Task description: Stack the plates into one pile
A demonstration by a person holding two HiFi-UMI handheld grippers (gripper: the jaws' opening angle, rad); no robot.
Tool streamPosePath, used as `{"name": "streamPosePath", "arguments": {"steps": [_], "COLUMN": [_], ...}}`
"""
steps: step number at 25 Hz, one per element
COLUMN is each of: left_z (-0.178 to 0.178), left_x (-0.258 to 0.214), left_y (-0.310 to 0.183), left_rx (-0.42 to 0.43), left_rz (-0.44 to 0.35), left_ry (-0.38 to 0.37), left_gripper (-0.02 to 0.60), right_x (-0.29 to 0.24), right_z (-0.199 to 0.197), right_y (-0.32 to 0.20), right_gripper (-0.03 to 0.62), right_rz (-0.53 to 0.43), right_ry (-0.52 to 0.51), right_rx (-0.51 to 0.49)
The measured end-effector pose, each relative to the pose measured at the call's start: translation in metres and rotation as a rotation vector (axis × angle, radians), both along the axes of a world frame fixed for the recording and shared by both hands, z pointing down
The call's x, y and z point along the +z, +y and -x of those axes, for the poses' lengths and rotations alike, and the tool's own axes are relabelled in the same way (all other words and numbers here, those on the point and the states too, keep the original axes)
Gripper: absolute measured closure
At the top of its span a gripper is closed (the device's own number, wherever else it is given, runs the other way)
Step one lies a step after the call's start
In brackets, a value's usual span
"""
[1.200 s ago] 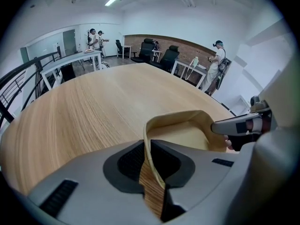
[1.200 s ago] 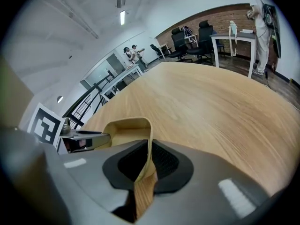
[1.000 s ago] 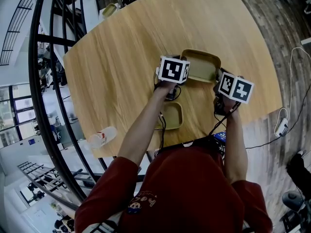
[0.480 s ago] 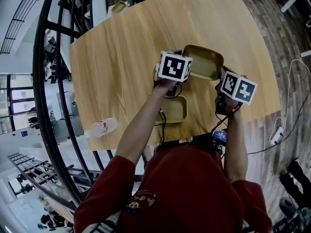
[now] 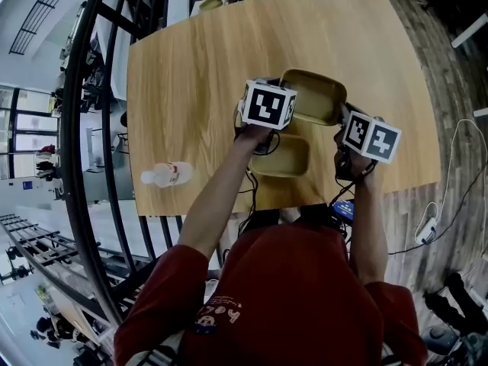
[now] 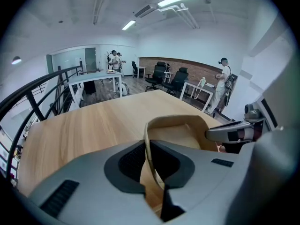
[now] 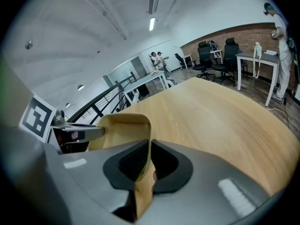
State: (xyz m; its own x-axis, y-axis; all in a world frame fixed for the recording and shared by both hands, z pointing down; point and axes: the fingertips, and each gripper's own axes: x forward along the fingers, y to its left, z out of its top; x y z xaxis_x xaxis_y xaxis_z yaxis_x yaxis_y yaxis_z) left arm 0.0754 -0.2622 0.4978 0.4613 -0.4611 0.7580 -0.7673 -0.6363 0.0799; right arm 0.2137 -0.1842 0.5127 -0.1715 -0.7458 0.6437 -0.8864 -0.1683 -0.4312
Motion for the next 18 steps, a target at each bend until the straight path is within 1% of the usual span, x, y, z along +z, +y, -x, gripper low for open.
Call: {"name": "streamPosePath", "arguments": {"steps": [3,5,11,18], "left_z": [0.024,0.045,0.095,0.116], "left_x": [-0.007,-0.008,0.004,0.02], "left_y": [0.004,0.009,0.039,0.076], "left_rx": [-0.036,-0.065,-0.146,-0.189], "left_rz": [-0.006,-0.001,0.05,0.119], "left_ry": [0.008,0.001,0.02,0.038], "left_gripper": [0.545,0.545,0.545,0.545], "right_x": [-0.008,-0.009,-0.002,0.01], "right_z": [0.023,0.039,0.082,0.102], "right_y": [0.0,0.001,0.019,0.051], "right_gripper": [0.562,0.562,0.562,0.561], "right_rz": [-0.001,0.005,0.036,0.107], "right_ry": [-0.001,0.001,-0.011,-0.017], "right_rx": [-0.048,-0.078,-0.155,-0.182]}}
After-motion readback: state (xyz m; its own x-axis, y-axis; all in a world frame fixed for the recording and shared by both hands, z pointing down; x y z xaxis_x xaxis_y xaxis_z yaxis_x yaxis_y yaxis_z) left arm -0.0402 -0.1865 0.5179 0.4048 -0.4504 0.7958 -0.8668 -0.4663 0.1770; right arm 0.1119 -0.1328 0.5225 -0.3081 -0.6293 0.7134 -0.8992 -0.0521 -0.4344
